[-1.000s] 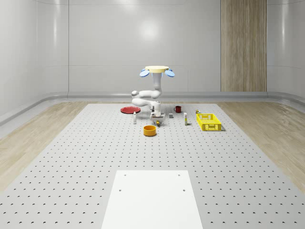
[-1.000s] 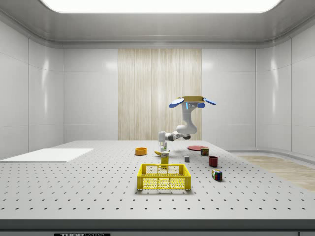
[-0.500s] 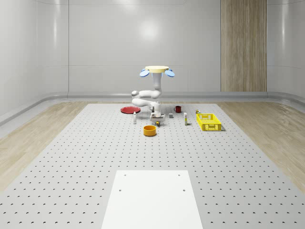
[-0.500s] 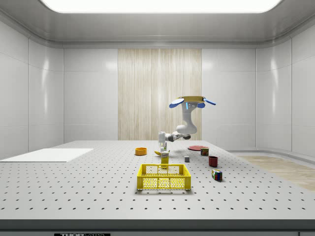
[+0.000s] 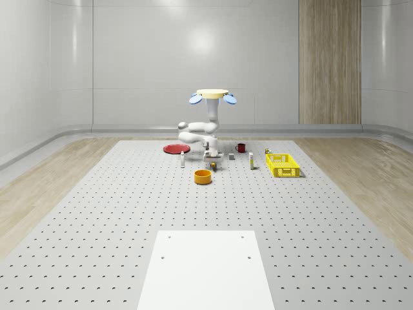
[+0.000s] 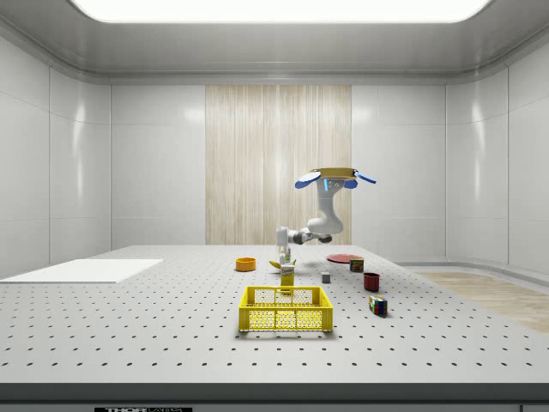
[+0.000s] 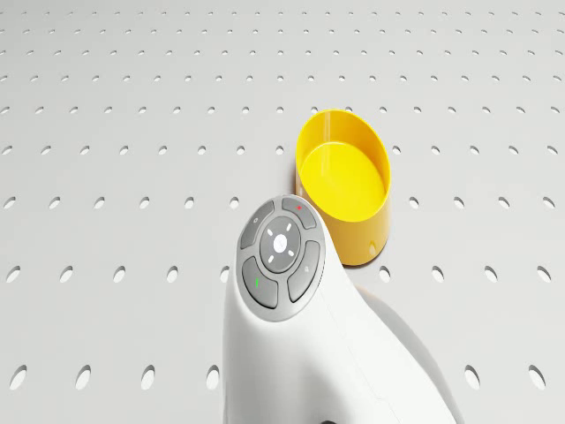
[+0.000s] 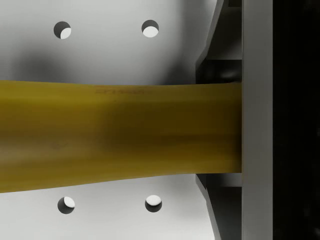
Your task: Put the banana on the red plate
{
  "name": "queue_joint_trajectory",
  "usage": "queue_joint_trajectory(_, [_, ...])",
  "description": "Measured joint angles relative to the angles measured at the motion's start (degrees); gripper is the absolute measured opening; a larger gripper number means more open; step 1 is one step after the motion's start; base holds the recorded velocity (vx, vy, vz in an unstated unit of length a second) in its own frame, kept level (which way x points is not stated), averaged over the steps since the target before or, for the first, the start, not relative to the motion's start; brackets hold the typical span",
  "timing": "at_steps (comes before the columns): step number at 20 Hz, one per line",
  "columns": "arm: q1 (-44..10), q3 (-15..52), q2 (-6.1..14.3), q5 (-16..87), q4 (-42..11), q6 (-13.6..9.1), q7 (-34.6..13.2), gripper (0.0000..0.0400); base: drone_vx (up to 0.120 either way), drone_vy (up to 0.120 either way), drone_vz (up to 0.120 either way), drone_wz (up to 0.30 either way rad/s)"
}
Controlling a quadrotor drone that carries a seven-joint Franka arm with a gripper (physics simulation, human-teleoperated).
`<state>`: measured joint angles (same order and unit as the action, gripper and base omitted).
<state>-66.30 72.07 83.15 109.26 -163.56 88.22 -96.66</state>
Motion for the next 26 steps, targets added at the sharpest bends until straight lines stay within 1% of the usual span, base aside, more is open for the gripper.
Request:
queue_joint_trajectory(4, [0.07, 2.29, 0.03, -2.21, -0.5, -0.73, 0.83, 0.0192, 0.0, 0.0, 0.12, 0.0])
queue_joint_trajectory(8, [0.03, 3.44, 0.16, -3.34, -0.7, -0.96, 1.36, 0.0192, 0.0, 0.0, 0.12, 0.0])
queue_joint_trajectory(26, [-0.23, 4.41, 1.14, -4.53, -0.8, -0.29, 1.2, 0.0192, 0.0, 0.0, 0.12, 0.0])
